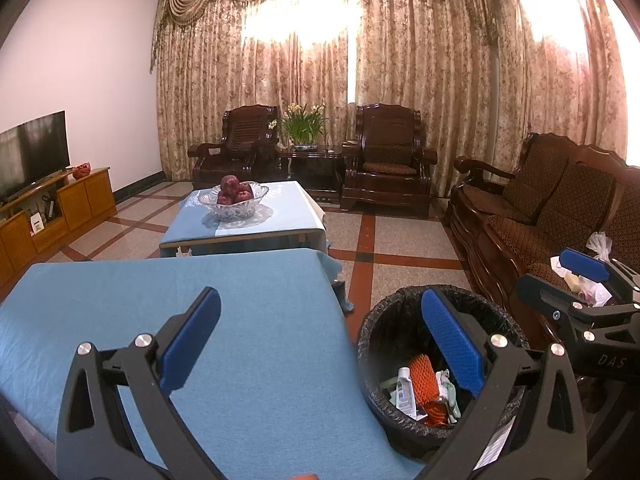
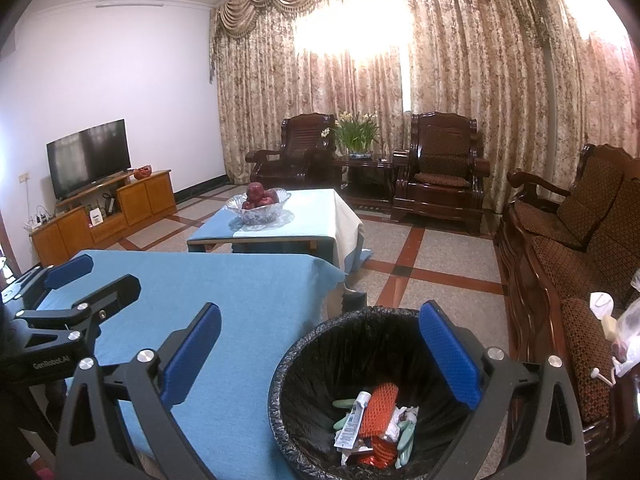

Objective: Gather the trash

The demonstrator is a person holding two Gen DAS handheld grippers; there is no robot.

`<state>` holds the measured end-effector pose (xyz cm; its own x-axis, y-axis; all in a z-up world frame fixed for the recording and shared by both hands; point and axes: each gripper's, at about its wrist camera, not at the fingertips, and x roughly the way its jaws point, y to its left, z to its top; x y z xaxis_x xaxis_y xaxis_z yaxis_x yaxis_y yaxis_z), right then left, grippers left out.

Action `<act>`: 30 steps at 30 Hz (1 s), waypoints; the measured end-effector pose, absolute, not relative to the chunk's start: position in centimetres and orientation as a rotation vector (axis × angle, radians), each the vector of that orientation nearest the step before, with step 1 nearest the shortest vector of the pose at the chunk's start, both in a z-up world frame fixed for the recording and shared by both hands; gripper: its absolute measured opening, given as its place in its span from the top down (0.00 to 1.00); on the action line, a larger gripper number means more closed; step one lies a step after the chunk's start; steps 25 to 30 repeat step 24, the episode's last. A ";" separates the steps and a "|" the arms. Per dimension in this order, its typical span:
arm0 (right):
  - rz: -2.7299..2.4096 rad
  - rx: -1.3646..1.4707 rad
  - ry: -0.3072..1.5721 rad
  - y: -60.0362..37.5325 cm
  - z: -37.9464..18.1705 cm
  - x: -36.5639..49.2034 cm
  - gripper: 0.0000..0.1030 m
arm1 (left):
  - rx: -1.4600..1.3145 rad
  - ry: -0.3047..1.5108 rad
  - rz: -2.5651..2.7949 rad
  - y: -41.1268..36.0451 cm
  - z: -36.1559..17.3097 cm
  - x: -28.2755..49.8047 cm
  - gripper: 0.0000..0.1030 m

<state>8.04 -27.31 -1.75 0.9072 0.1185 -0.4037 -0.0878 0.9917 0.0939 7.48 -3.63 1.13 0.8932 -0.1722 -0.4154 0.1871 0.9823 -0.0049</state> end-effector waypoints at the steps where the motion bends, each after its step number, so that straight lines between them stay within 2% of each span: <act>1: 0.107 0.074 0.421 -27.3 -1.7 8.1 0.06 | 0.035 0.427 -0.187 -3.6 1.1 7.5 0.05; 30: 0.107 0.073 0.425 -27.2 -1.9 8.4 0.06 | 0.034 0.431 -0.192 -3.7 1.0 7.5 0.05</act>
